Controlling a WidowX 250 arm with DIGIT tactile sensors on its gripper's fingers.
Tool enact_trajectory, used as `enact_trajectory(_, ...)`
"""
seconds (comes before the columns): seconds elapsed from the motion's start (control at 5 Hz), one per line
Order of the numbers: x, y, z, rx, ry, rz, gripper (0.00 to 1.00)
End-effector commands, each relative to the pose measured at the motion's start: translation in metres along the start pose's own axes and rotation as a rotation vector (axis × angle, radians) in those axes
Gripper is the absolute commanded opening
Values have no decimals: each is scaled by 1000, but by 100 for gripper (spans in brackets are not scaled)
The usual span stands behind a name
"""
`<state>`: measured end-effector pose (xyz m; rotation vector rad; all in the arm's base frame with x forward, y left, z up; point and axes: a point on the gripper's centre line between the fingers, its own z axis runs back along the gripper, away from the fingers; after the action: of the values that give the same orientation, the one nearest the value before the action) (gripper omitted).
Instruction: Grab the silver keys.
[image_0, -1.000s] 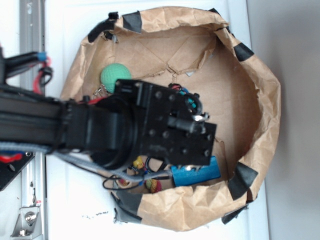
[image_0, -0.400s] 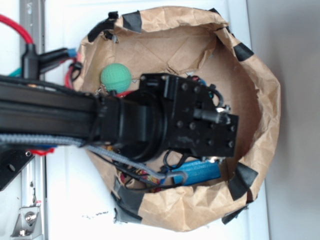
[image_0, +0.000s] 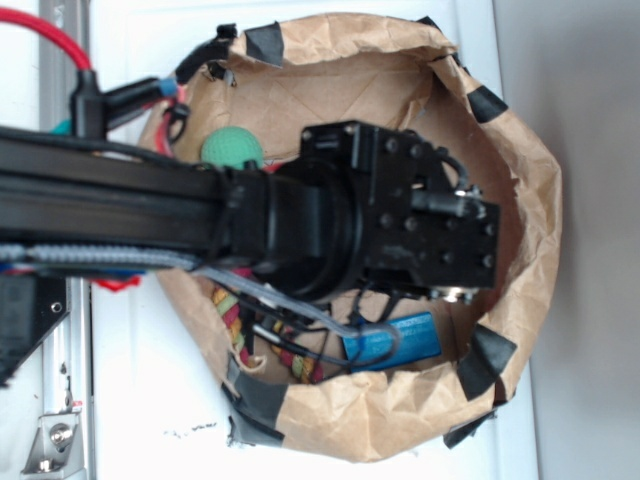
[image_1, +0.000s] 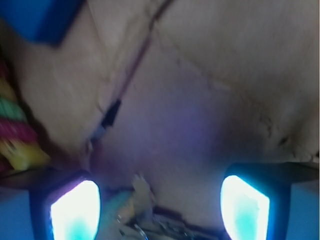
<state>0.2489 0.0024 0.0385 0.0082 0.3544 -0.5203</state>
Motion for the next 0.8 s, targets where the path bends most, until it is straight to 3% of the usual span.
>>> enact_trajectory(0.0,-10,13,25,-119,-213,33,100)
enact_trajectory(0.2,-24,22,37,-128,-347,120,100)
enact_trajectory(0.4,-31,24,37,-71,-470,219,100)
enact_trajectory(0.6,-31,24,37,-71,-470,219,100)
